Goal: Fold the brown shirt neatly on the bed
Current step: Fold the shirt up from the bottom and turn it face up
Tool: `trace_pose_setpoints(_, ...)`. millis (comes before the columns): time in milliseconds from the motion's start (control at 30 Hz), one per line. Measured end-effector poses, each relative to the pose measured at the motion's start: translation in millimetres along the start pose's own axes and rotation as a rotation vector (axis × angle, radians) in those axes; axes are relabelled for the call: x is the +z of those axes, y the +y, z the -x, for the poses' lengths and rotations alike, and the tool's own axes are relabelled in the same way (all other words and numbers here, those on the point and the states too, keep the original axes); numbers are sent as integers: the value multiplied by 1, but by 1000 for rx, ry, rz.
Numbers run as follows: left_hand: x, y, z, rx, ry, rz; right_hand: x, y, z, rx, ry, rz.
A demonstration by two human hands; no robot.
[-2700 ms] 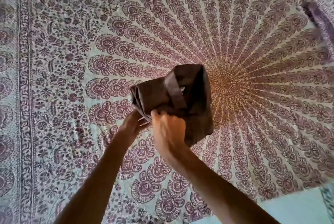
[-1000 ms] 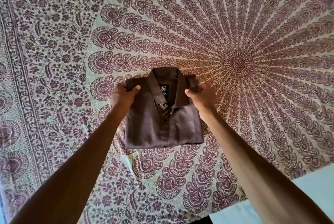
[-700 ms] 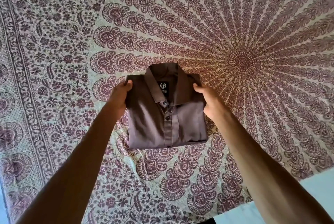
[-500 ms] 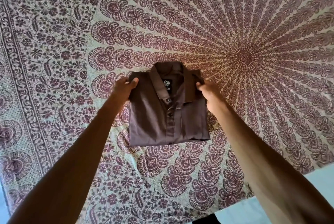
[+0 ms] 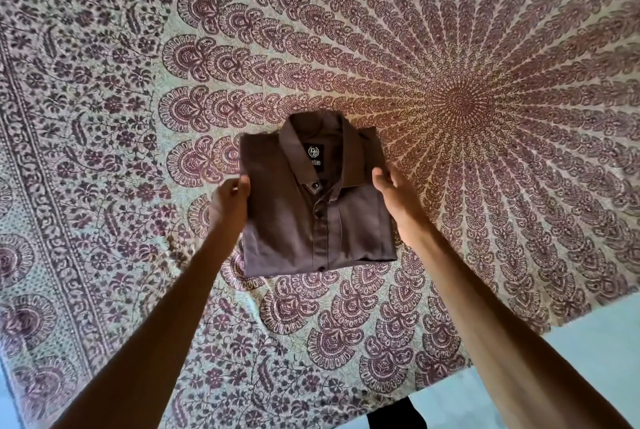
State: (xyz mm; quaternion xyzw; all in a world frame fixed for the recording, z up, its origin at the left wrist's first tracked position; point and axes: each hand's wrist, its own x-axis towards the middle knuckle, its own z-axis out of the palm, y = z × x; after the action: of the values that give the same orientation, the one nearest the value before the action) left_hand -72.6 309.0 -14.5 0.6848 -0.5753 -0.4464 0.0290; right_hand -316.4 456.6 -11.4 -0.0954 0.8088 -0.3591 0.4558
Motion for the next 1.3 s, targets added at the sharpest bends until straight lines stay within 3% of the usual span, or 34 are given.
trace_pose_setpoints(133, 1, 1, 2, 41, -26, 20, 2, -15, -13, 83, -59, -306)
trace_pose_setpoints(333, 1, 13, -10, 28, -52, 118, 11, -45, -30, 132, -131, -325)
trace_pose_setpoints(433, 2, 19, -16, 18, -43, 141, 10, -48, -39, 146, -51, -305)
trace_pose_setpoints(567, -3, 31, -29, 7, 52, 153, 12, -48, -46, -126, 185, -21)
trace_pose_setpoints(633, -5, 40, -41, 13, 102, 171, 12, -51, -50, -171, 273, 57)
trace_pose_setpoints(933, -7, 50, -56, -67, 170, 109, 11, -51, -70, -104, 336, 134)
trace_pose_setpoints(1100, -4, 49, -55, 5, 217, 69, 15, -48, -73, -154, 416, 193)
trace_pose_setpoints(1300, 0, 53, -69, 133, 201, 133, 14, -43, -85, -157, 474, 16)
